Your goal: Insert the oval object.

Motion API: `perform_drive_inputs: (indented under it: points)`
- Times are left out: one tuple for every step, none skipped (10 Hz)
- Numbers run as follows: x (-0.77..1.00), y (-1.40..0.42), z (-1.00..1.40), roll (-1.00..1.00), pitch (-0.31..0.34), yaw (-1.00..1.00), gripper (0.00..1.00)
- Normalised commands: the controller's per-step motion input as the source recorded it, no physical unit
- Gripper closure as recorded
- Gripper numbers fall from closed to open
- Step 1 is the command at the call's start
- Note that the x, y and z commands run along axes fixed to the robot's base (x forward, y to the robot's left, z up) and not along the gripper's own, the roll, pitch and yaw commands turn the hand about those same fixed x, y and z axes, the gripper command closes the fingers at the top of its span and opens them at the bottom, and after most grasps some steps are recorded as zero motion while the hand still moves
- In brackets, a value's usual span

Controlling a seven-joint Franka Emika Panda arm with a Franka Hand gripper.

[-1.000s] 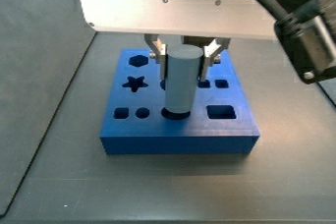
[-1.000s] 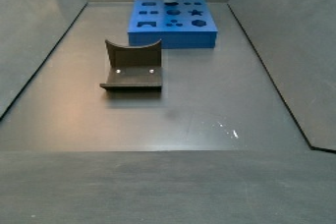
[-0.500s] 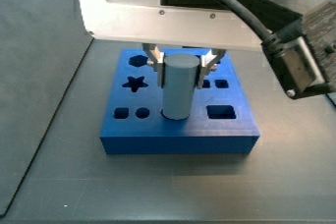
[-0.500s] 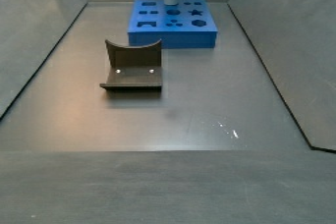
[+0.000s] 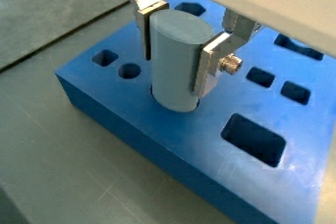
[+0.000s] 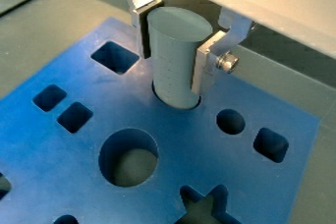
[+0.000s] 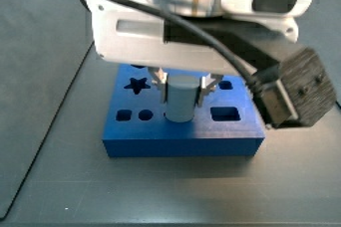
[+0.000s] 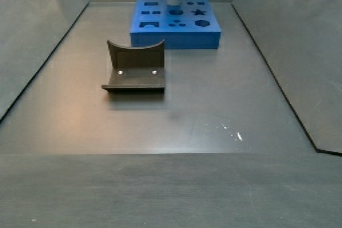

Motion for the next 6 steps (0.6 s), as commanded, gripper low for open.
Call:
perform_drive_inputs:
  points:
    - [0.0,0.0,-0.3,-0.09,-0.084,-0.01,1.0]
    - [-0.01,0.02,-0.26,-0.06,-0.109,-0.01,1.0]
    - [-0.06,0.01,-0.26,-0.08,-0.156,0.0,1.0]
    - [0.0,0.01,-0.24,-0.09,-0.131,0.0,1.0]
    - [0.0,0.0,-0.31,0.0,-0.199,0.0,1.0]
    - [0.0,-0.1,-0.04,0.07,-0.049,0.0,1.0]
